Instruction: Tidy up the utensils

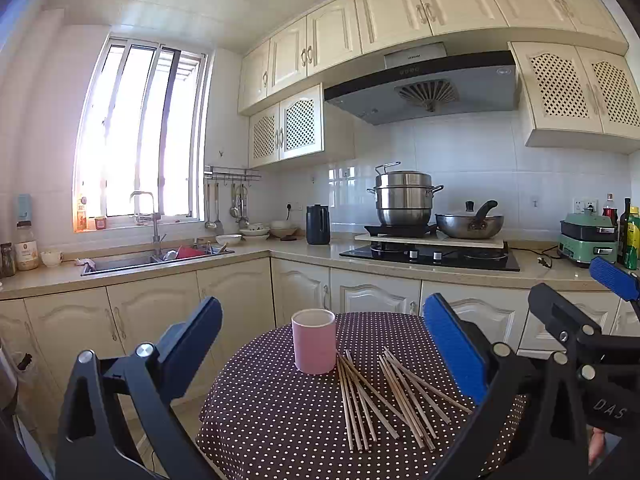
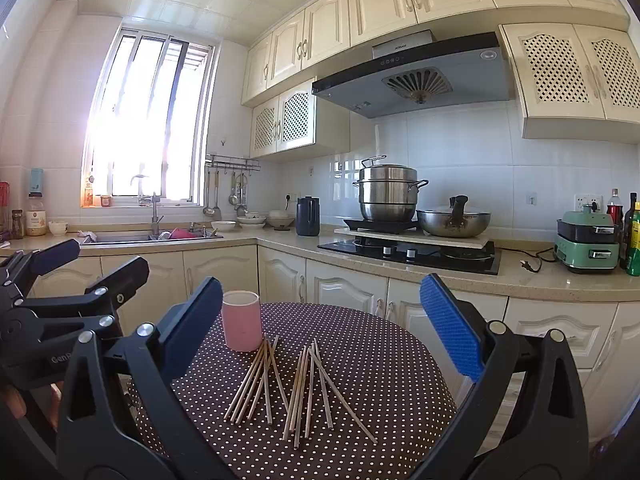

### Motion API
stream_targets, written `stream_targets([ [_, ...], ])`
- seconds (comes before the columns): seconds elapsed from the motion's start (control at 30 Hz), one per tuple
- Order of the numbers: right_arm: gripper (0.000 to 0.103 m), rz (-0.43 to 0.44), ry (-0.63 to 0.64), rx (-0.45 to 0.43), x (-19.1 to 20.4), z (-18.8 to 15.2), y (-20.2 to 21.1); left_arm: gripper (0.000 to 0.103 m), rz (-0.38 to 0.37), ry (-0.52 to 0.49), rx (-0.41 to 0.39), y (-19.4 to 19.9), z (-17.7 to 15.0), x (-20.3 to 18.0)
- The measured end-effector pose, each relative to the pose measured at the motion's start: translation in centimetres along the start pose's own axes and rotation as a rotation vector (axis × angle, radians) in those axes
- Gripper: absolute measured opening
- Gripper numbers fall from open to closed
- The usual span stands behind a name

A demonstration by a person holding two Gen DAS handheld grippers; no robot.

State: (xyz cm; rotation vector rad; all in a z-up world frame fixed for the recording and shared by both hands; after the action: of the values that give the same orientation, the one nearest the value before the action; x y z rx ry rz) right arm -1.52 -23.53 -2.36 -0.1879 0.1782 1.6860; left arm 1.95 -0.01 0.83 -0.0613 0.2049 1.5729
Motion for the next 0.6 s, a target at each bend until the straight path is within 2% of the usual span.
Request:
stream_targets([
  [0.6, 0.097, 0.002, -0.002, 0.006, 0.20, -0.41, -0.25, 0.099, 0.002, 0.003, 0.004, -0.37, -0.69, 0.15],
])
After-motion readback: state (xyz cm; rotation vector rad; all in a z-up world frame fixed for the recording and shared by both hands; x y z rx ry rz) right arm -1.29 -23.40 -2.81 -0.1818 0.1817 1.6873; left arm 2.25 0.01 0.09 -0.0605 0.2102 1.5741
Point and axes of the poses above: each gripper's, at about its wrist camera, not at the fingertips, and y roughly against the way its jaws point, x to its left, z to its top, the point moved 2 cm from there along -y, roughly the way its jaws point, and after that the axes turned 12 degrees about y, right-handed, at the moved point
